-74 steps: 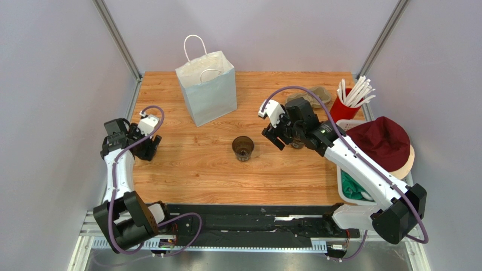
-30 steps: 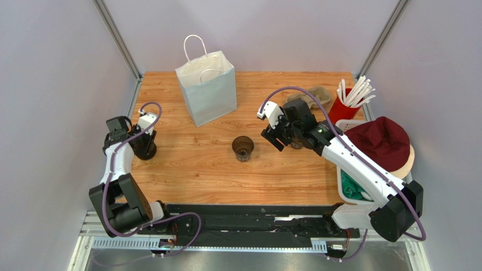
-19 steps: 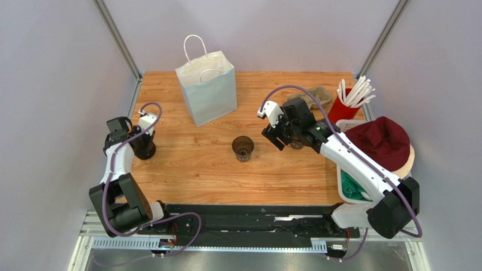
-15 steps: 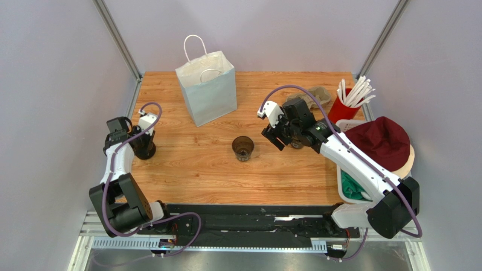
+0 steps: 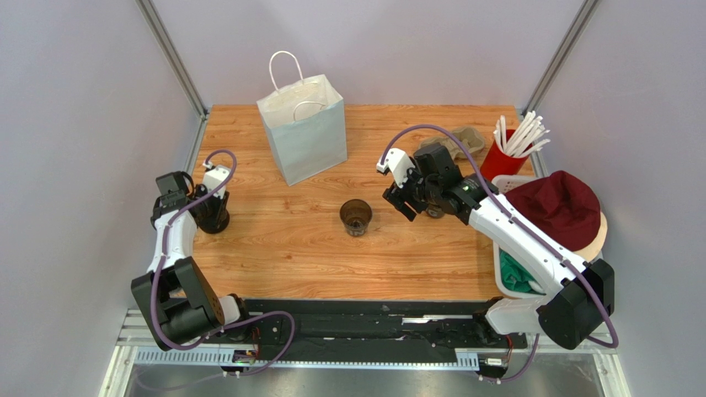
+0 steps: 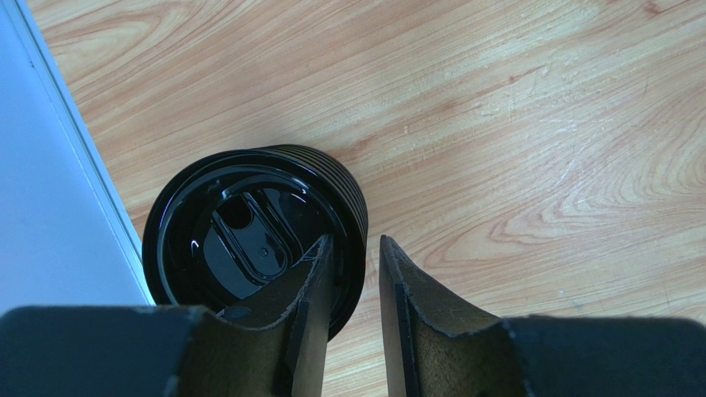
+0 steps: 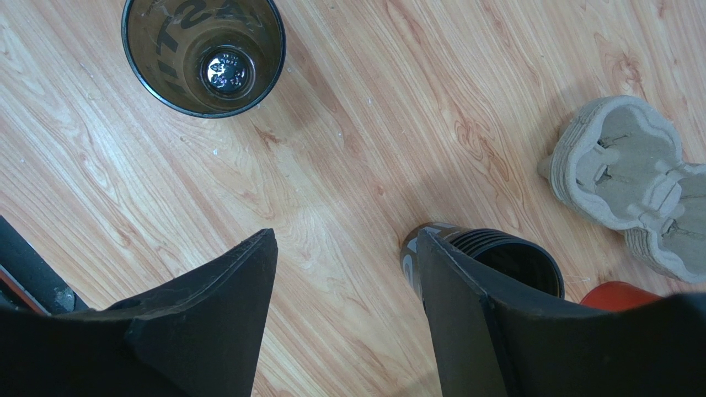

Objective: Pack the takeout coffee

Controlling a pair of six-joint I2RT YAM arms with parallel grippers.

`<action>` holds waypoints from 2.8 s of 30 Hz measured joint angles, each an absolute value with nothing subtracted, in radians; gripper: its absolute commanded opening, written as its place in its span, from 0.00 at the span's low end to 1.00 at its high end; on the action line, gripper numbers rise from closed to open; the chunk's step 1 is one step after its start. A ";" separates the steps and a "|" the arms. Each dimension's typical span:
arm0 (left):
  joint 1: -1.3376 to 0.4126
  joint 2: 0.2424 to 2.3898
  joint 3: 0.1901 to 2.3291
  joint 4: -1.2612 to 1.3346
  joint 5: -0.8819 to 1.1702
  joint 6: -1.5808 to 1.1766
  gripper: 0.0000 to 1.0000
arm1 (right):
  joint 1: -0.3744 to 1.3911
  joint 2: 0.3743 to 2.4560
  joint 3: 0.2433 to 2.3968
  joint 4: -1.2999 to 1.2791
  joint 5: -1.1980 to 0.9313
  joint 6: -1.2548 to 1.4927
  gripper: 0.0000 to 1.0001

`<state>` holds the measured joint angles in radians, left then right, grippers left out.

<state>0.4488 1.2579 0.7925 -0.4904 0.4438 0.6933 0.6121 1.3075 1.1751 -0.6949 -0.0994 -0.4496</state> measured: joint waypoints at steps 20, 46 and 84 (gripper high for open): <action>0.449 1.257 0.793 -0.497 0.448 0.688 0.14 | 0.612 1.308 1.175 -0.695 -0.100 -0.450 0.67; 0.450 1.001 1.024 -0.859 0.726 0.725 0.16 | 0.613 1.308 1.205 -0.720 -0.147 -0.450 0.68; -0.214 1.152 1.618 -0.948 1.473 0.125 0.00 | 0.687 1.245 1.784 -0.810 -0.579 -0.610 0.93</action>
<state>-0.2142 1.1522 1.6176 -0.9482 1.4734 0.1253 0.6872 1.2453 1.7836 -0.8104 -0.5785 -0.6102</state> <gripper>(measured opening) 0.156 0.911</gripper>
